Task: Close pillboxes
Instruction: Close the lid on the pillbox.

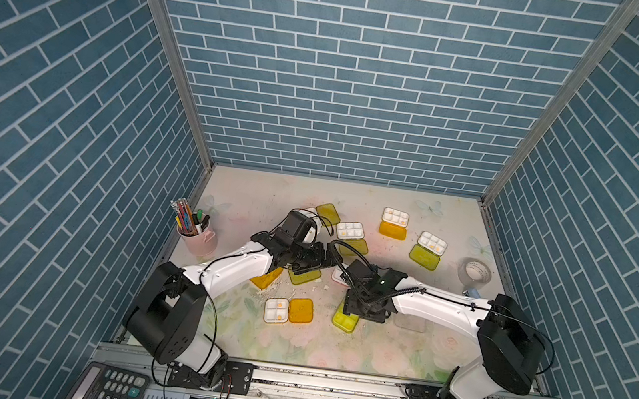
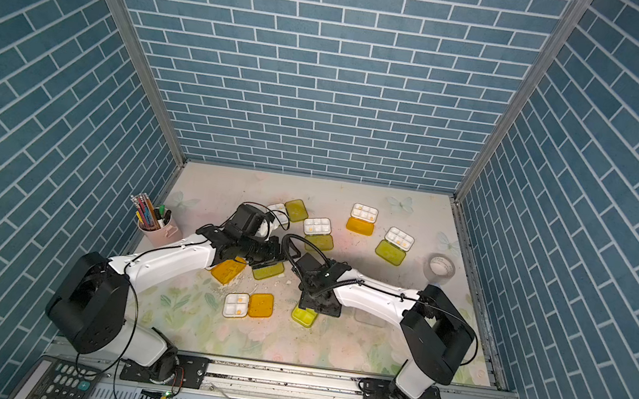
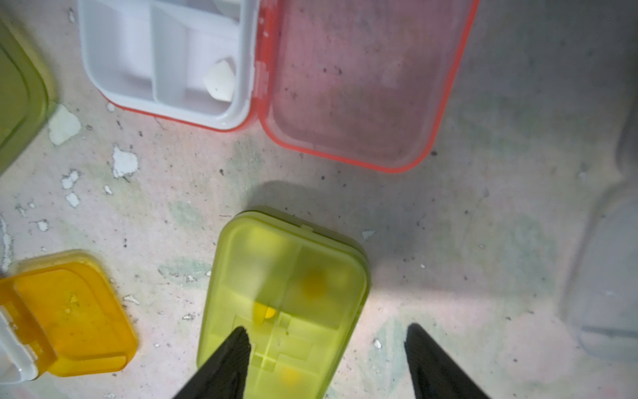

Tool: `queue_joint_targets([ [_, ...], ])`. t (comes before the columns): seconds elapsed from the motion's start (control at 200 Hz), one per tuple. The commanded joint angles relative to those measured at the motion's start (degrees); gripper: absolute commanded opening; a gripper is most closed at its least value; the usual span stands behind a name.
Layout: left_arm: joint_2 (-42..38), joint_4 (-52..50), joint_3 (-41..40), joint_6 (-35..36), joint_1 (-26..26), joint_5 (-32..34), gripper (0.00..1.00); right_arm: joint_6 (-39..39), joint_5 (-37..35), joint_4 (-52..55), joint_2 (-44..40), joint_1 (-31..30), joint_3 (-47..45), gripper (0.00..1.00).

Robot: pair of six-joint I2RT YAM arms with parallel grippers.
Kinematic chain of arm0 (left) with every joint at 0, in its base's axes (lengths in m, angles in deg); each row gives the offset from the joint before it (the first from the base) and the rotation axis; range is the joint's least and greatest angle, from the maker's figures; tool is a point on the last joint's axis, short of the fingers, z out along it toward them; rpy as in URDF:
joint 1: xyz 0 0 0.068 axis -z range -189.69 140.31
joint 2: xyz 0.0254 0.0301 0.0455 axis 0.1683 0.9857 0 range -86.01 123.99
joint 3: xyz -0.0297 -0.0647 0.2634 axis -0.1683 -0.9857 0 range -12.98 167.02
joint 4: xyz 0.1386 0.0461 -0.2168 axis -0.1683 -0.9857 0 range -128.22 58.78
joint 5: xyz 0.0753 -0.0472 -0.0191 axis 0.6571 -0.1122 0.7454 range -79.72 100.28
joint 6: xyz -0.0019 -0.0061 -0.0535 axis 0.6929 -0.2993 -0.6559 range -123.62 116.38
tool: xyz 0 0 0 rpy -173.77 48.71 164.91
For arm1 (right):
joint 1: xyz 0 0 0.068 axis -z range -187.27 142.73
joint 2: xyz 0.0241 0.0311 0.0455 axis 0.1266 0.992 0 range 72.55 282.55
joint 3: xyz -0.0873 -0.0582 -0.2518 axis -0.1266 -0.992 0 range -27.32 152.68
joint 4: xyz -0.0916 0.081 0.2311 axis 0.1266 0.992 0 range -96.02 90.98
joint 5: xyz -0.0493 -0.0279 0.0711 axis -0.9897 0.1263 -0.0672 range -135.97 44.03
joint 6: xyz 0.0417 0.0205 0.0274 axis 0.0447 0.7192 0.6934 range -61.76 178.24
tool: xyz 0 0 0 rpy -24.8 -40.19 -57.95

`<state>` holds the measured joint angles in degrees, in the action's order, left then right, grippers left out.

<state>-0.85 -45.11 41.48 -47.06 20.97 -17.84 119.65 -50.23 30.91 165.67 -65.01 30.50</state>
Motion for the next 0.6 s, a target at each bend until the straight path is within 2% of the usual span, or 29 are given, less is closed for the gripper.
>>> queue_joint_targets([
  [0.0, -1.54, -0.88, 0.83, 0.83, -0.42, 0.39, 0.99, -0.43, -0.28, 1.59, 0.53, 0.08, 0.19, 0.73],
  [0.385, -1.27, -0.53, 0.74, 0.44, -0.42, -0.36, 0.99, 1.25, 0.54, -0.04, 0.12, 0.08, -3.73, 0.71],
  [0.59, -1.22, -0.48, 0.74, 0.42, -0.45, -0.23, 0.99, 0.91, 0.3, 0.31, -0.59, 0.12, -2.69, 0.71],
])
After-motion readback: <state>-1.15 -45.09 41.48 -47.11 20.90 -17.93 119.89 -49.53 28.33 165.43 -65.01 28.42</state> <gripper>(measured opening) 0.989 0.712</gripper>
